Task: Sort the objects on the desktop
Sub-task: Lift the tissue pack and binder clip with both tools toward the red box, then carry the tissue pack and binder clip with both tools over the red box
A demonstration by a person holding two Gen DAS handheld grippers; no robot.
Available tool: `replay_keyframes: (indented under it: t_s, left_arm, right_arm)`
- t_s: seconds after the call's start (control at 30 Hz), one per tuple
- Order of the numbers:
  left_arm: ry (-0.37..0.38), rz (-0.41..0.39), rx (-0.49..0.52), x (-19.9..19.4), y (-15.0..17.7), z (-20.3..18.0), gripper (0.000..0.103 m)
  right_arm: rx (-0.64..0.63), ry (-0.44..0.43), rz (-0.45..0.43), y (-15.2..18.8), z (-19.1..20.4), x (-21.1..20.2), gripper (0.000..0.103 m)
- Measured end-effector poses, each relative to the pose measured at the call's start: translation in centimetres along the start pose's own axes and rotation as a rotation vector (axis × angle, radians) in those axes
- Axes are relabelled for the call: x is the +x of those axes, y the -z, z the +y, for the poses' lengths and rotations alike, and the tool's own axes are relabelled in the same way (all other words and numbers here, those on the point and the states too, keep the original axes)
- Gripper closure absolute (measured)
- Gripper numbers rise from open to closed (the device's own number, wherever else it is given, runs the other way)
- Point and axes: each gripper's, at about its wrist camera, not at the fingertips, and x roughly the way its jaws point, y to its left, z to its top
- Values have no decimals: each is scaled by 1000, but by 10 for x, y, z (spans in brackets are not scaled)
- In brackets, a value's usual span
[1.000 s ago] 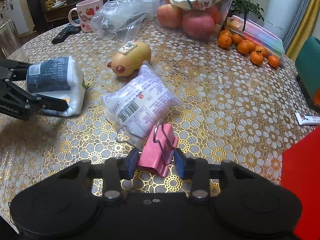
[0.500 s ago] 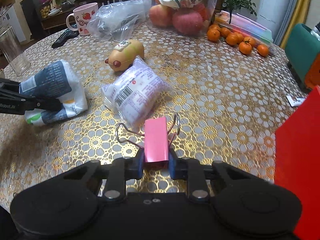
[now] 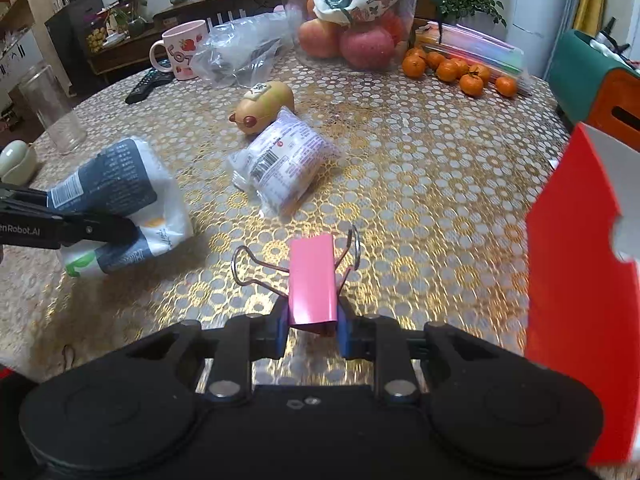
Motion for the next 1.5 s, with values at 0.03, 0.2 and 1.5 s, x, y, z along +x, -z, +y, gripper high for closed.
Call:
replay_keyframes:
  t_s: [0.03,0.2,1.5]
  left_arm:
    - [1,0,1,-2,2,-5,73]
    - [22,0,-1,-15,12,-29,73]
    - [183,28,240,-7,-5,-262,73]
  right_arm:
    - [7,-4,-1,3,-1,-4,80]
    - [36,-31,-13,18,-6,-27,80]
    - [225,69,-198,86,-131,-175,80]
